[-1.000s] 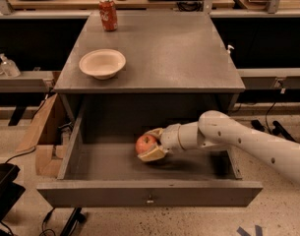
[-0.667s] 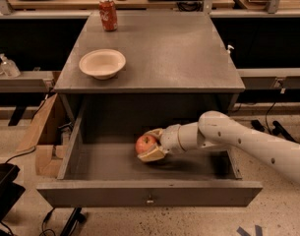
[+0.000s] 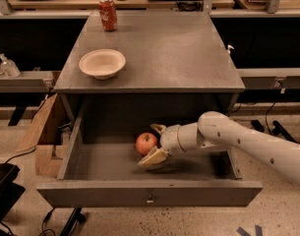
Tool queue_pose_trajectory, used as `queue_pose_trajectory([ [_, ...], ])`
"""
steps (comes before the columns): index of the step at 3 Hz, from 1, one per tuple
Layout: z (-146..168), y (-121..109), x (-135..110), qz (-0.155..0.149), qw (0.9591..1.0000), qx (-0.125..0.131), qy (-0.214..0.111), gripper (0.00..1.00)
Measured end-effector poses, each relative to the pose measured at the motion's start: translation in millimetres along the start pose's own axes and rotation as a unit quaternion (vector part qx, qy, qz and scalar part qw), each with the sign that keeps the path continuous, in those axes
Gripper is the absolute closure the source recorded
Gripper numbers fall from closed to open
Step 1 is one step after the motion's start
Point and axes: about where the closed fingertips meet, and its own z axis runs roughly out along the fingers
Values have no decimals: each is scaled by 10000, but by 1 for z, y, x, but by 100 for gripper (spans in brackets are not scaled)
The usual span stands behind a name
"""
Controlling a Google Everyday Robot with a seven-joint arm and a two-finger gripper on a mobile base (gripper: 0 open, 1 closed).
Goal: Place apple into top drawer
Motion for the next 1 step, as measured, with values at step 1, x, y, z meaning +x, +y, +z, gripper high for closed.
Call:
queue_pose_trajectory([
  [1,0,0,0,0,10000,0,0,0],
])
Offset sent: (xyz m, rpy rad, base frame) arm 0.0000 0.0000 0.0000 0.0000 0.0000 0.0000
